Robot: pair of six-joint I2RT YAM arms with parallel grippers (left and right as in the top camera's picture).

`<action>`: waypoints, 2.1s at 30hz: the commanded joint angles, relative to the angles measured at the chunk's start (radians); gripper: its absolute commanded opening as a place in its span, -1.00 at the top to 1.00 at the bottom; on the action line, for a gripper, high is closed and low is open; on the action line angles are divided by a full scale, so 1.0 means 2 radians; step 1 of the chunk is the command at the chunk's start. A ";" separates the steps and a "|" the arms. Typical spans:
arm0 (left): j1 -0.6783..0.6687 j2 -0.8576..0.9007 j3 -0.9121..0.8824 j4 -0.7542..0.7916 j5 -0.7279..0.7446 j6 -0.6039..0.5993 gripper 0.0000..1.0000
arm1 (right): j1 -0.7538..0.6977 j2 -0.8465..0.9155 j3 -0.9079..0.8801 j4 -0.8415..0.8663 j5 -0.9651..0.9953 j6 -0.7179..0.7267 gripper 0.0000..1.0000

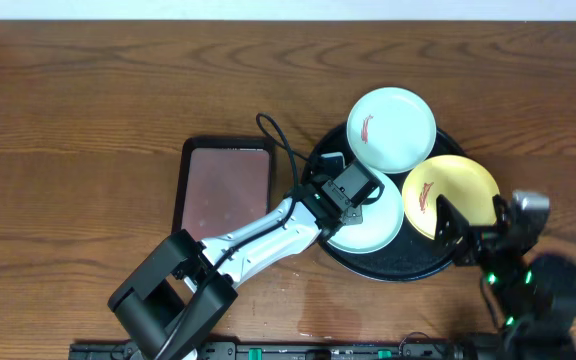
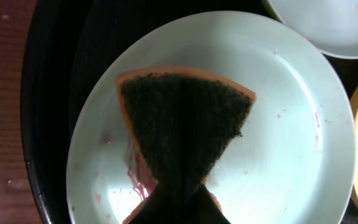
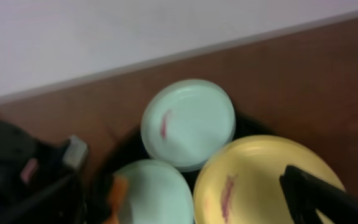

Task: Clean dirty plates on tray and stack at the side

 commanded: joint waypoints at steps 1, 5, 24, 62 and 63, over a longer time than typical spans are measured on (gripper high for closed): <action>0.000 0.005 -0.003 0.001 -0.010 -0.005 0.85 | -0.007 0.140 0.114 -0.072 0.005 -0.065 -0.99; 0.000 0.005 -0.003 0.000 -0.010 -0.005 0.85 | -0.006 0.245 0.187 -0.099 -0.061 -0.065 -0.99; 0.000 0.005 -0.003 0.005 -0.010 -0.005 0.85 | 0.075 0.550 0.193 0.013 -0.037 -0.151 0.04; 0.000 0.005 -0.003 0.001 -0.010 -0.005 0.85 | 0.099 0.668 0.193 0.045 0.003 -0.162 0.74; 0.000 0.005 -0.003 0.001 -0.010 -0.005 0.85 | 0.099 0.668 0.193 0.045 0.002 -0.162 0.82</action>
